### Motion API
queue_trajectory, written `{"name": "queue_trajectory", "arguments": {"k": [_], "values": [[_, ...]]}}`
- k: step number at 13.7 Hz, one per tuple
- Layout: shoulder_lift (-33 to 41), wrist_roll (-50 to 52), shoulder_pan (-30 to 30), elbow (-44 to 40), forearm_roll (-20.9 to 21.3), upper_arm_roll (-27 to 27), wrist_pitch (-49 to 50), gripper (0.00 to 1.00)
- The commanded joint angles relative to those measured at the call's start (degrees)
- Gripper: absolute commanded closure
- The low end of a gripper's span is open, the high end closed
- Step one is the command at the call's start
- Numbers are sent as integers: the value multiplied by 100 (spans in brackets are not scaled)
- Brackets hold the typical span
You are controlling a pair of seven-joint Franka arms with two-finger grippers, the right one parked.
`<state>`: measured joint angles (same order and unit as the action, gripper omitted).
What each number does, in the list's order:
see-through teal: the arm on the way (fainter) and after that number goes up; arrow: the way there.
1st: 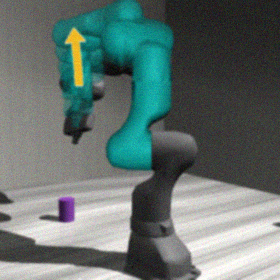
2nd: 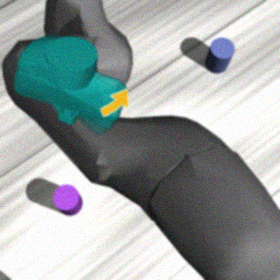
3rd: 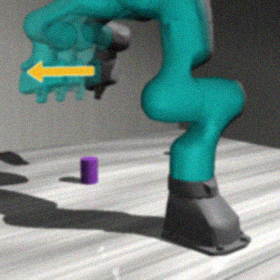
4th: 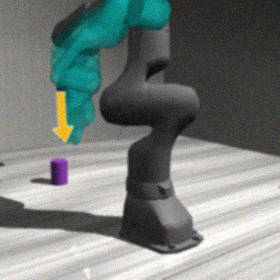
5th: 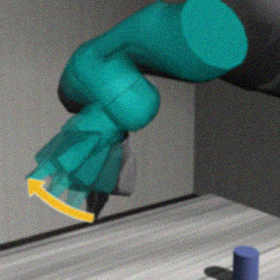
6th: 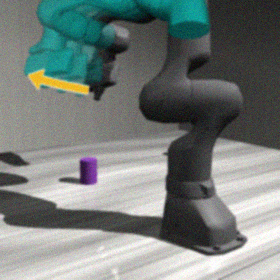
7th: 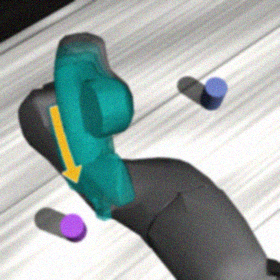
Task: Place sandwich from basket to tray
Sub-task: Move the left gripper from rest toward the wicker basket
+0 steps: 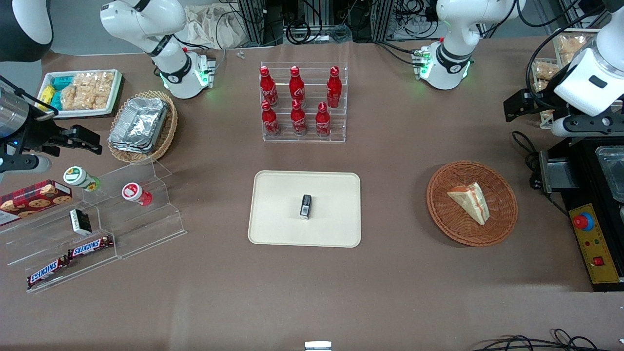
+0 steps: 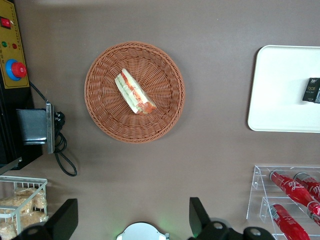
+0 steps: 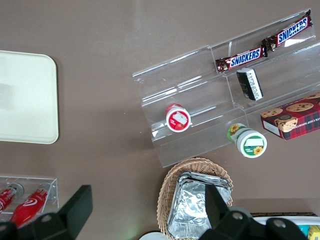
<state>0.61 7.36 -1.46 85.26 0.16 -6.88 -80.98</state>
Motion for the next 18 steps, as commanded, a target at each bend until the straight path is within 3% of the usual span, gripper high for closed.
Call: {"name": "queue_trajectory", "arguments": {"k": [1,6,9,12,18], "values": [[53,-60,-57,-1,81,64,-14,0],[-8,11,110,26,-33,99,-23,0],[-8,694,137,262,-33,99,-215,0],[1,1800,251,850,-33,108,-760,0],[1,2847,462,2590,-33,117,-2674,0]]}}
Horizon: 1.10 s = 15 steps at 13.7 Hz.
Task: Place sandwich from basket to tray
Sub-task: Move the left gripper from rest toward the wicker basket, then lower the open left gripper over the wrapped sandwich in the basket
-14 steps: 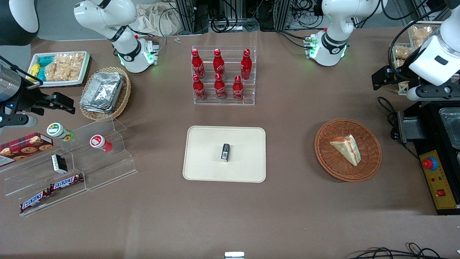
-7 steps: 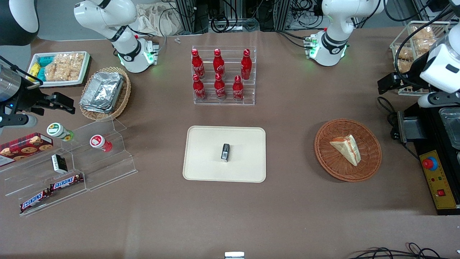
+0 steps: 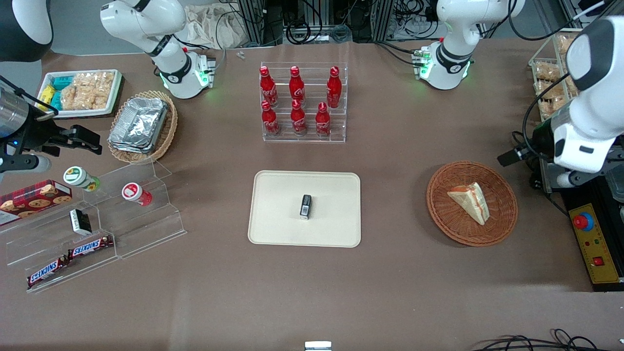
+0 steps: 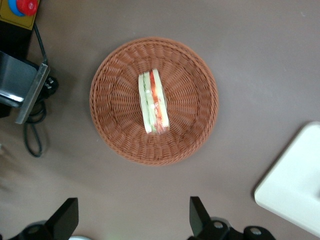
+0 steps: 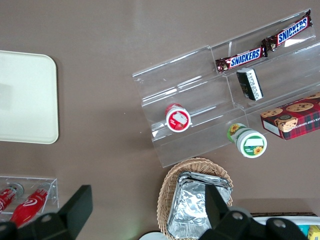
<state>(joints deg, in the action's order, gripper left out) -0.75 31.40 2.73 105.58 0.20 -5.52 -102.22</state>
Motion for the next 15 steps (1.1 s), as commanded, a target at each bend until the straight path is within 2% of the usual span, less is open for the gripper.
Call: {"name": "queue_trajectory", "arguments": {"k": [1,8,15], "values": [[119,619,87,813,-38,-19,-910,0],[-697,938,96,1905,-38,-2,-3126,2],[-1690,1105,113,1905,-29,-2,-3787,2]]}}
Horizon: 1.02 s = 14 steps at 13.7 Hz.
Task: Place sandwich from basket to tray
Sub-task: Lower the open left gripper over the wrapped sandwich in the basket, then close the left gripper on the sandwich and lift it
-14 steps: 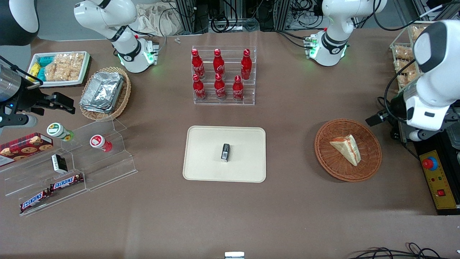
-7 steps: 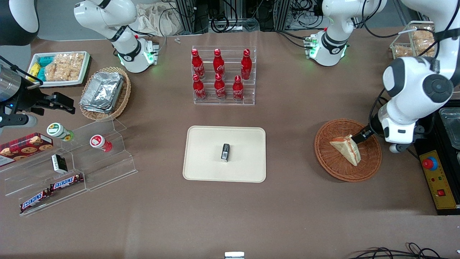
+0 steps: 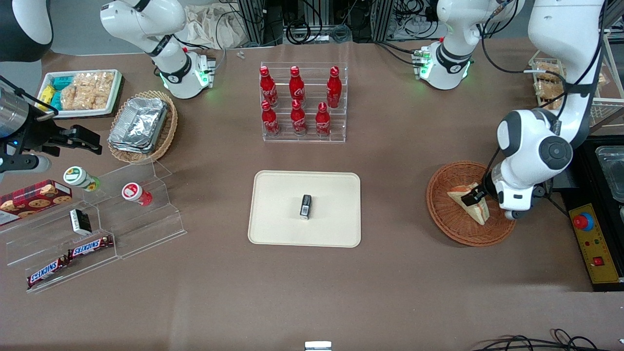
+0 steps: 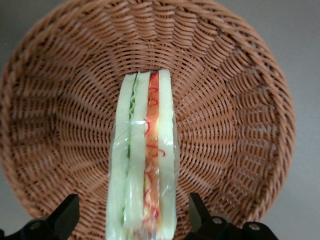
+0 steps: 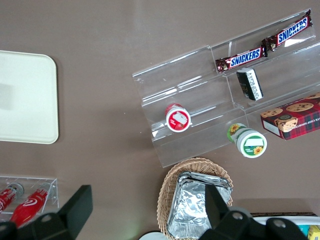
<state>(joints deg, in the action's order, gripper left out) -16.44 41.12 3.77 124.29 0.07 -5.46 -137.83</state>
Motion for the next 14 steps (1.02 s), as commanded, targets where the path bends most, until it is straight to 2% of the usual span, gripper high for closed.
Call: {"name": "queue_trajectory", "arguments": {"k": [1,2,3,4,8,14], "values": [[-192,125,10,42,-16,-7,-322,17],[-227,124,10,42,2,-7,-375,52],[-236,124,10,42,19,-7,-376,93],[-245,98,19,34,28,-7,-376,100],[166,19,19,-89,28,-7,-96,100],[633,-331,-51,-1660,-24,-78,2591,100]]}}
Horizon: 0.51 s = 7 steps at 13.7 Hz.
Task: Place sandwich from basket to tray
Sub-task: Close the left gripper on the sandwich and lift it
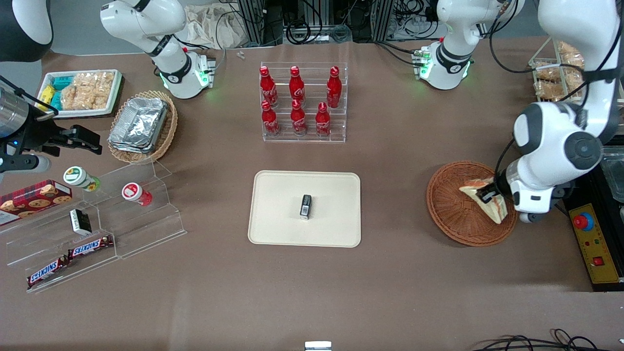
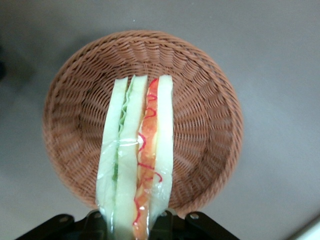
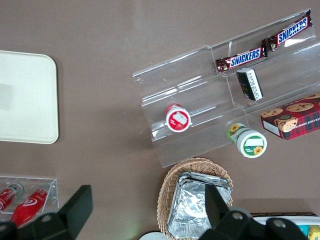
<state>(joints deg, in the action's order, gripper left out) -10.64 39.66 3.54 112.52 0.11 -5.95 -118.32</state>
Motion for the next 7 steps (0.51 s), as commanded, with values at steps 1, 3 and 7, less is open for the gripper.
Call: {"name": "queue_trajectory", "arguments": {"k": [1,3,7], "values": [[88,-361,-37,-694,-38,-47,983,100],[88,-704,-38,-1186,-46,-196,1633,100],[88,-1249,-38,-1593,-213,-635,1962,100]]}}
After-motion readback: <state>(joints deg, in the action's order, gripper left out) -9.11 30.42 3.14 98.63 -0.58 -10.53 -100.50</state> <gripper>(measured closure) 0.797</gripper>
